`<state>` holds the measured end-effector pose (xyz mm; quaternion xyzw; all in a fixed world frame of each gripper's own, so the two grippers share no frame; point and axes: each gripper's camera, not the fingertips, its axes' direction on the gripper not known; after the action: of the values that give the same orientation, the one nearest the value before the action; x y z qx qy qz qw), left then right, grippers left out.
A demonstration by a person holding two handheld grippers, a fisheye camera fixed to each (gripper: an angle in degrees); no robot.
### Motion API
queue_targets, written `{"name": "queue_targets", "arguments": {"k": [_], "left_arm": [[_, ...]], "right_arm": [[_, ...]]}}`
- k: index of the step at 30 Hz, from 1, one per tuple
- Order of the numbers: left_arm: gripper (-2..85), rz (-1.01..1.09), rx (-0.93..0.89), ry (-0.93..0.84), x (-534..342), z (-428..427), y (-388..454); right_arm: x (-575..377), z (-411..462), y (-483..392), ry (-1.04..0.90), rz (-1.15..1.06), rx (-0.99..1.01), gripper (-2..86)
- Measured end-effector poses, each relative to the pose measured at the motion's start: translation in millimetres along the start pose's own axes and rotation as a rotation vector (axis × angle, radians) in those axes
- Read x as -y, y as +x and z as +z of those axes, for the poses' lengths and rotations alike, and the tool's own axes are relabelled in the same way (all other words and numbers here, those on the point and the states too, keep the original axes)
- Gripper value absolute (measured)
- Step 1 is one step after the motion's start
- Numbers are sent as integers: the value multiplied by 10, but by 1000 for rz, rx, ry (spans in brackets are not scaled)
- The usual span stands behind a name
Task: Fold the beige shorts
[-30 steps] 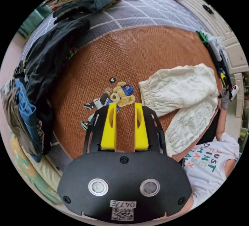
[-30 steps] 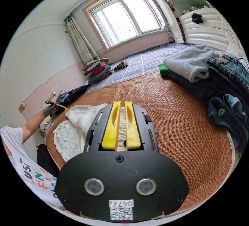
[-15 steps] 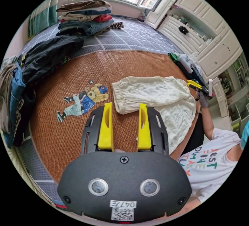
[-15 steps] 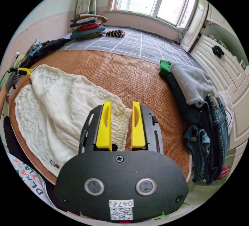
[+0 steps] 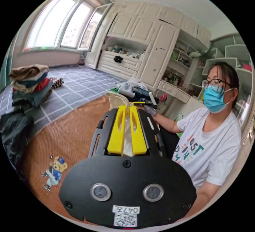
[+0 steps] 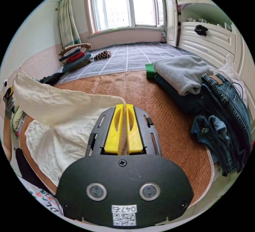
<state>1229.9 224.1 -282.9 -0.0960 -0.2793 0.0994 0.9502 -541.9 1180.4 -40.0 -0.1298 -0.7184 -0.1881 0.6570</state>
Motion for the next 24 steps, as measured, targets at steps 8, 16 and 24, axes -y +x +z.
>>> {"name": "queue_targets", "arguments": {"k": [8, 16, 24], "left_arm": [[2, -443, 587, -528, -572, 1138, -1191], [78, -597, 619, -490, -1420, 1478, -1236], [115, -540, 401, -116, -2478, 183, 221]], "right_arm": [[354, 9, 69, -61, -4, -176, 1], [773, -77, -180, -116, -92, -330, 42], [942, -1451, 85, 264, 62, -128, 37]]}}
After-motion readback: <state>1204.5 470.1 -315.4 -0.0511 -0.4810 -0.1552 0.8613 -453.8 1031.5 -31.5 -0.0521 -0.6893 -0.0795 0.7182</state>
